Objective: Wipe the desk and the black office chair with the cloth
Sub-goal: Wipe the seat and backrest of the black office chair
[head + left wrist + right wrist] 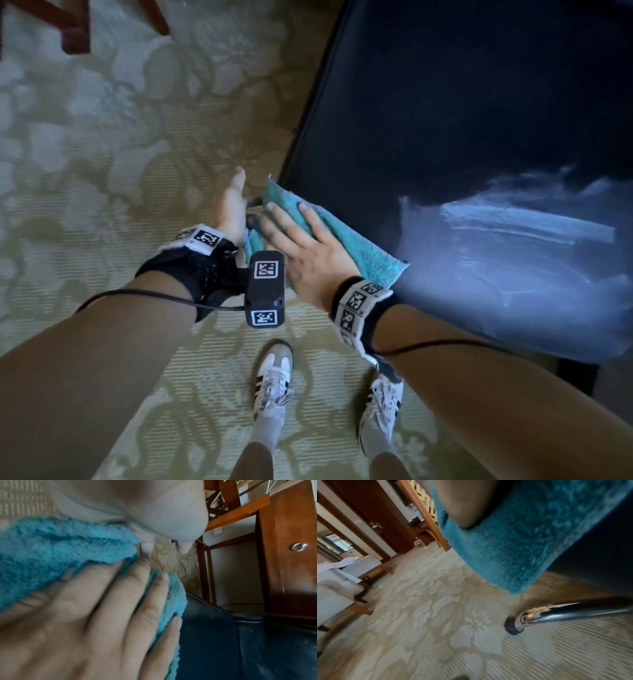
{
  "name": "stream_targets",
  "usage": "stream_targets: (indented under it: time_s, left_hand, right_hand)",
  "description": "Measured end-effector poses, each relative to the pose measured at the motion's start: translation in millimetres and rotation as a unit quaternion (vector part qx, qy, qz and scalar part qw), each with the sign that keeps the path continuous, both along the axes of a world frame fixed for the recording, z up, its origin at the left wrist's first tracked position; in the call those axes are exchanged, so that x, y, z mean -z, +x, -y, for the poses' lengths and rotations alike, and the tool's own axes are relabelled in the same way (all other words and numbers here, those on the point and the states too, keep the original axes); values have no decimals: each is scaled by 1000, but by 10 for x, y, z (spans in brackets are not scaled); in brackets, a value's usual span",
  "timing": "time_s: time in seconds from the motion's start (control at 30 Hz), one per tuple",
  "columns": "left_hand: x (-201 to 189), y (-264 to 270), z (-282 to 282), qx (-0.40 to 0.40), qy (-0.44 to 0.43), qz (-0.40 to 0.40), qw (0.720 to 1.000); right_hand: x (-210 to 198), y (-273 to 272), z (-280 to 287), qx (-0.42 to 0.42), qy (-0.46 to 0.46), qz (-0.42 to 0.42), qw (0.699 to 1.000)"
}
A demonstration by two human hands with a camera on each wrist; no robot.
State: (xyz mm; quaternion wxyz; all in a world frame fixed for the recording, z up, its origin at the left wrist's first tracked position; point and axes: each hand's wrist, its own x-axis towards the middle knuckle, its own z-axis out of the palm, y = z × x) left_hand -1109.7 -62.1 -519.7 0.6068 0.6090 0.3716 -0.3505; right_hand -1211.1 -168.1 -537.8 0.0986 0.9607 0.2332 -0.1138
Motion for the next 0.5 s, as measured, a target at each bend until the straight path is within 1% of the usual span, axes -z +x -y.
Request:
stream_targets:
  time_s: [0.03,0.07,0.1,0.13,0.17,0.2,0.23,0.27,0.3,0.33,0.37,0.4,0.43,0.47,0.5]
  left_hand:
    - [-12,-21,20,-3,8,10,1000]
    - [-27,-34,57,7,31,13,999]
    - [-94,-13,101,25,63,25,997]
    - [-144,15,129,53,102,33,993]
    - [-214,95,202,63,125,51,989]
    - [-242,180,278,83,119,68,987]
    - [-332,269,437,128,107,91,982]
    - [-406,313,595,179,109,114,971]
    - [-378,371,701,208,123,136,961]
    - [-334,404,829,254,167,161,939]
    - [-315,387,955,277,221,180,917]
    - [-323,310,1084,289,267,201,897]
    - [-368,172,1192,302,311,222,873]
    - [-447,1,1275,330,345,252,842]
    - [-451,-122,1313,360,368,292,806]
  right_hand:
    - [-12,6,20,11,19,11,1000]
    - [-56,-7,57,48,45,12,998]
    - [-117,10,125,106,78,11,991]
    - [-162,61,228,183,114,25,976]
    - [-185,123,376,268,144,41,952]
    - [-205,185,550,352,170,59,918]
    - [-211,231,722,426,186,78,882]
    - [-220,242,856,477,189,91,853]
    - [-222,214,898,504,183,93,839]
    - [-198,125,849,504,173,97,841]
    - [-165,-31,733,478,173,92,856]
    - [-156,-227,599,424,176,72,886]
    - [-154,-444,500,350,179,45,918]
    - [-159,-616,512,278,172,12,945]
    - [-167,-672,680,229,161,-3,960]
